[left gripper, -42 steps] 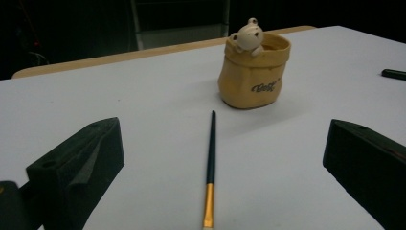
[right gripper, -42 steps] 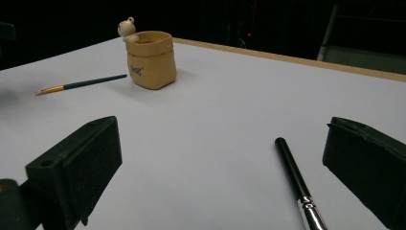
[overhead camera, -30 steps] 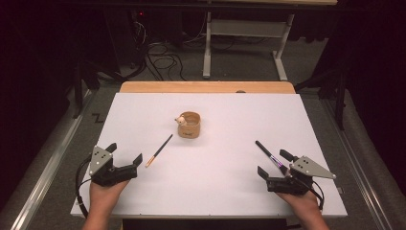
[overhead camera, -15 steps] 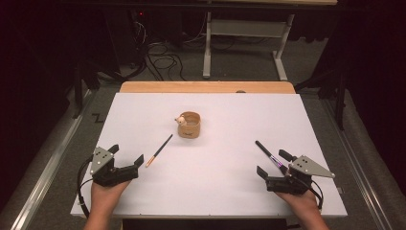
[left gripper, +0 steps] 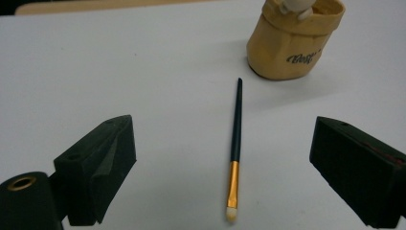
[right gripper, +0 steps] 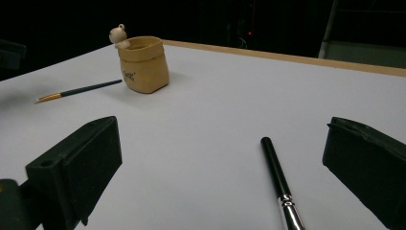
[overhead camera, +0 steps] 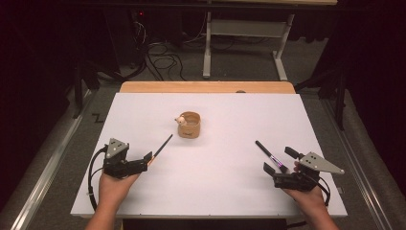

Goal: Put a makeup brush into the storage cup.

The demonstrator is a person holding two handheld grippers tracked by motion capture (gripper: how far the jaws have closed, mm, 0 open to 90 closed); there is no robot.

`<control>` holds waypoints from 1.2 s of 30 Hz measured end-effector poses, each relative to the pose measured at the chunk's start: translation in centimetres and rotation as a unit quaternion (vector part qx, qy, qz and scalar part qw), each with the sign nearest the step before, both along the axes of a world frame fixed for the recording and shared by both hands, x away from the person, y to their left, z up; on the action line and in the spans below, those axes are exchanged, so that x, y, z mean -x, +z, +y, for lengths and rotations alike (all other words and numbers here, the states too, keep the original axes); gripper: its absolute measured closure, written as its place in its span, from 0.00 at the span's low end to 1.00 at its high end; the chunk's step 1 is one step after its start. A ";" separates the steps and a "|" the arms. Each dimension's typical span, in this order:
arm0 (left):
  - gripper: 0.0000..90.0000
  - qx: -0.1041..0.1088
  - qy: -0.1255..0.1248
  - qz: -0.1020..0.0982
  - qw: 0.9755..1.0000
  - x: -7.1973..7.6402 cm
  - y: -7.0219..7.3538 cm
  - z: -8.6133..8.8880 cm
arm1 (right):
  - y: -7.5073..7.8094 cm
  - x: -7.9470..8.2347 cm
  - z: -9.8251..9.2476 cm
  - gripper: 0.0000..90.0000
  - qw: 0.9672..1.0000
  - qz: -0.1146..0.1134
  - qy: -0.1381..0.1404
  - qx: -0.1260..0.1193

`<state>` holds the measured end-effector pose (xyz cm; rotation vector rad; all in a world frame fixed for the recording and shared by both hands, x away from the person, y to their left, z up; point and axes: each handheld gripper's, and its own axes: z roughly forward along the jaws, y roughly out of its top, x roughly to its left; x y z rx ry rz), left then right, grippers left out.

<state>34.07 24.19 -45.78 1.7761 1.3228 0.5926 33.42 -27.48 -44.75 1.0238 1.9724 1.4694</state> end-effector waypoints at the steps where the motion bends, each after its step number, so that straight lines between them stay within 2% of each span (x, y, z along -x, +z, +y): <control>1: 0.12 -0.010 -0.003 0.009 1.000 -0.2 0.1 -0.2 | 0.0 0.0 0.0 0.00 1.000 -0.001 0.000 0.000; 3: 0.16 -0.025 -0.016 0.025 0.999 -0.5 0.2 -0.5 | 0.0 0.2 0.2 0.00 1.000 -0.002 0.002 -0.001; 7: 0.22 -0.027 -0.046 0.065 0.996 -1.3 0.5 -0.7 | 0.0 0.3 0.2 0.00 1.000 -0.003 0.004 0.001; 10: 0.24 -0.046 -0.061 0.103 0.992 -2.0 0.7 -0.9 | -0.1 0.3 0.1 0.00 1.000 -0.001 0.005 0.000; 13: 0.26 -0.061 -0.069 0.130 0.987 -2.7 0.8 -1.3 | -0.1 0.4 0.1 0.00 1.000 0.000 0.004 0.001; 18: 0.31 -0.083 -0.077 0.160 0.981 -3.2 1.1 -2.1 | -0.1 0.4 0.2 0.00 1.000 0.000 0.008 0.003; 24: 0.36 -0.111 -0.082 0.201 0.970 -3.4 1.4 -3.1 | -0.1 0.5 0.2 0.00 1.000 -0.001 0.011 0.005; 26: 0.40 -0.135 -0.086 0.222 0.962 -3.7 1.4 -3.2 | -0.2 0.5 0.2 0.00 1.000 0.002 0.011 0.004; 27: 0.39 -0.138 -0.084 0.235 0.959 -3.8 1.3 -3.2 | -0.2 0.5 0.2 0.00 1.000 0.002 0.012 0.004; 29: 0.38 -0.134 -0.086 0.258 0.953 -4.1 1.2 -3.1 | -0.2 0.5 0.3 0.00 1.000 0.003 0.012 0.005; 31: 0.36 -0.131 -0.084 0.275 0.949 -4.2 1.1 -3.2 | -0.2 0.6 0.3 0.00 1.000 0.002 0.014 0.005; 32: 0.36 -0.130 -0.085 0.284 0.946 -4.2 1.1 -3.1 | -0.2 0.7 0.3 0.00 1.000 0.001 0.013 0.006; 34: 0.35 -0.132 -0.081 0.293 0.944 -4.1 1.1 -3.0 | -0.2 0.7 0.3 0.00 1.000 0.003 0.011 0.005; 36: 0.35 -0.132 -0.078 0.305 0.940 -4.1 1.2 -3.0 | -0.2 0.7 0.2 0.00 1.000 0.003 0.012 0.004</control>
